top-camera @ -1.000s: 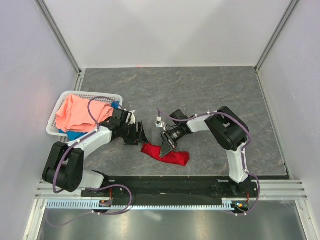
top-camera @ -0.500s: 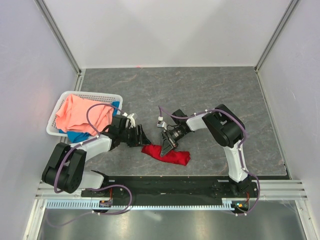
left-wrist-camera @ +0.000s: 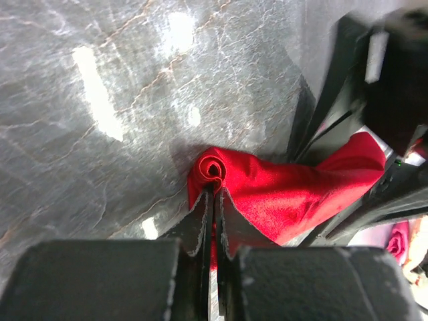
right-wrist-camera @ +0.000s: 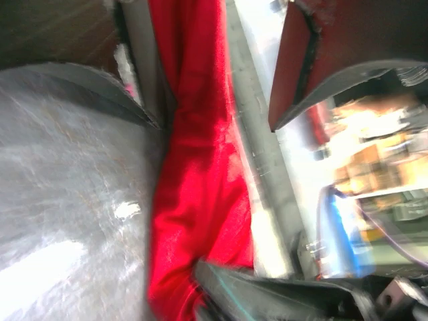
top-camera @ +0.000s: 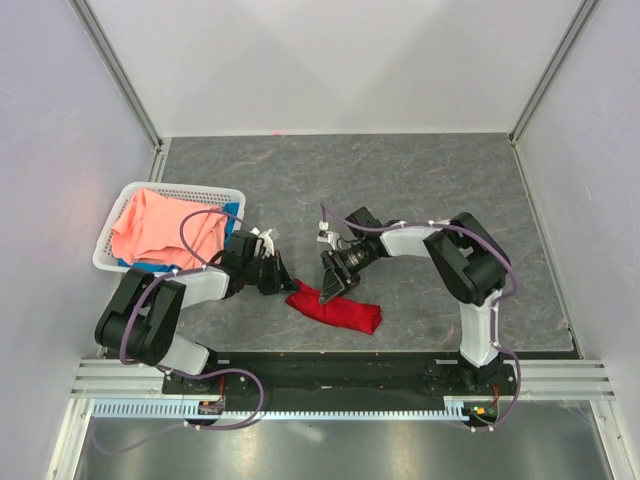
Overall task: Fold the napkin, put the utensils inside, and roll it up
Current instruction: Roll the napkin with the utensil
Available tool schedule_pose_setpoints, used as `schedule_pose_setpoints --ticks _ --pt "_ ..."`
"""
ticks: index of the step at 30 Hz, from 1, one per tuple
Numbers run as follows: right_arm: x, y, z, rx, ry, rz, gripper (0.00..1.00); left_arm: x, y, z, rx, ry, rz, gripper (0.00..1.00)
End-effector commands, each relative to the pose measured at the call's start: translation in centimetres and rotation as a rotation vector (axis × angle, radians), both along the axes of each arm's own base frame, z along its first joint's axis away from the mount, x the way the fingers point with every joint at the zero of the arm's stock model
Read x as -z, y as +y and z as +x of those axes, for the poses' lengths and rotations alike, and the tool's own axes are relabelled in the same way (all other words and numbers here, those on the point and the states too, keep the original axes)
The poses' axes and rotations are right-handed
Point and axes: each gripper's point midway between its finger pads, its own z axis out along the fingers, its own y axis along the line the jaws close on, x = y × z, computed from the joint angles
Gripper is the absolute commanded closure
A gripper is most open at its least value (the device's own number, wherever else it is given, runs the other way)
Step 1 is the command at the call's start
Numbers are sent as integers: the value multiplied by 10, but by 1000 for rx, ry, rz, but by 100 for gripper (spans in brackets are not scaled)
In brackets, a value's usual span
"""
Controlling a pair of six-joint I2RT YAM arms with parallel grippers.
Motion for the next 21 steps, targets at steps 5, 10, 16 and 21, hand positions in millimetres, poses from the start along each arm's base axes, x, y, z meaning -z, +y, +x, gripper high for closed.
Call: schedule_pose_setpoints --ticks 5,10,16,21 --pt "-24 -10 55 53 -688 -217 16 11 2 7 -10 80 59 98" --pt "-21 0 34 -45 -960 -334 9 15 3 2 -18 166 85 98" --pt "-18 2 27 -75 -1116 -418 3 13 3 2 -13 177 91 98" --pt "-12 10 8 -147 -1144 -409 2 11 2 4 -11 185 94 98"
